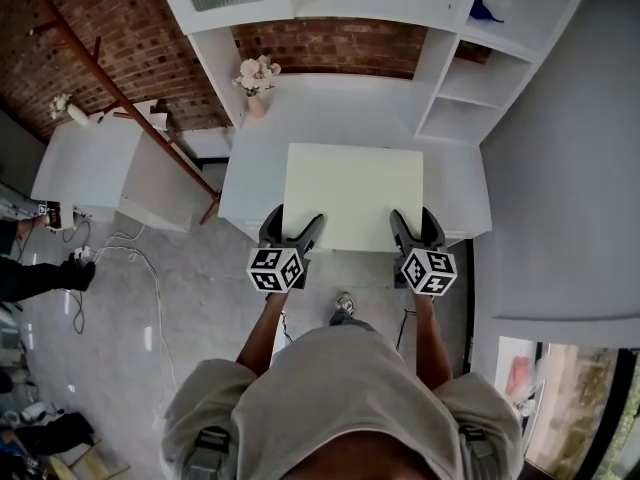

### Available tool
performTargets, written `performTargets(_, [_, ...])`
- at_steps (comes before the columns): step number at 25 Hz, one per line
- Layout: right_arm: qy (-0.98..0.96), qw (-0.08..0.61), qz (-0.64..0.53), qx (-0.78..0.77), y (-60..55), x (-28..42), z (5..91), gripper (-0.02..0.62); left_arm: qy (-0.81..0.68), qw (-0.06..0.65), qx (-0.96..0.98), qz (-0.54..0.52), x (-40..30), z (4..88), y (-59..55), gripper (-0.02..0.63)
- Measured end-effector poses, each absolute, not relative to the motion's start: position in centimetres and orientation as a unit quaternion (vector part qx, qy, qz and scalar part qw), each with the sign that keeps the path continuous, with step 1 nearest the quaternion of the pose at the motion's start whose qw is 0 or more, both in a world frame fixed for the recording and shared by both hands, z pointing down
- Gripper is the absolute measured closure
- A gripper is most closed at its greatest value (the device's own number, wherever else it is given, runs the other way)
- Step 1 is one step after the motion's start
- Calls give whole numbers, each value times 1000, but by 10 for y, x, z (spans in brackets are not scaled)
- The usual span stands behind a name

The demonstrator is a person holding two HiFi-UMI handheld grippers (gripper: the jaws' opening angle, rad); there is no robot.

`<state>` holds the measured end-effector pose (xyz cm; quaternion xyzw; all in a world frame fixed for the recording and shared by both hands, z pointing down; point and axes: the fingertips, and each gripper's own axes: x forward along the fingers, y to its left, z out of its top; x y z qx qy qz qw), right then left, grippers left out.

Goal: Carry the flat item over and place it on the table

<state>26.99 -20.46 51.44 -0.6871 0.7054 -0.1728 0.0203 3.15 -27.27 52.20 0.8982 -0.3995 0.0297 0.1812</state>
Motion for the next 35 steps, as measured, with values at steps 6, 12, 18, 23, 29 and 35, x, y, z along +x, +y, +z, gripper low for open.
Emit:
performTargets(6, [709, 26, -173, -683, -243, 292, 516, 255, -406, 176, 896, 30, 53, 520, -309, 178])
performTargets(12, [712, 30, -175, -680, -268, 304, 517, 255, -410, 174, 895, 33, 64, 519, -333, 178])
performTargets(18, [717, 23, -184, -672, -281, 300, 526, 256, -421, 182, 888, 38, 58, 528, -340, 178])
performTargets(23, [717, 18, -195, -669, -288, 288, 534, 256, -425, 188, 884, 45, 47, 534, -345, 178])
performTargets(29, [708, 7, -209, -675, -291, 273, 549, 256, -419, 204, 883, 58, 32, 551, -352, 178])
performTargets(35, [696, 3, -218, -684, -293, 263, 559, 258, -407, 214, 886, 65, 24, 562, -360, 178])
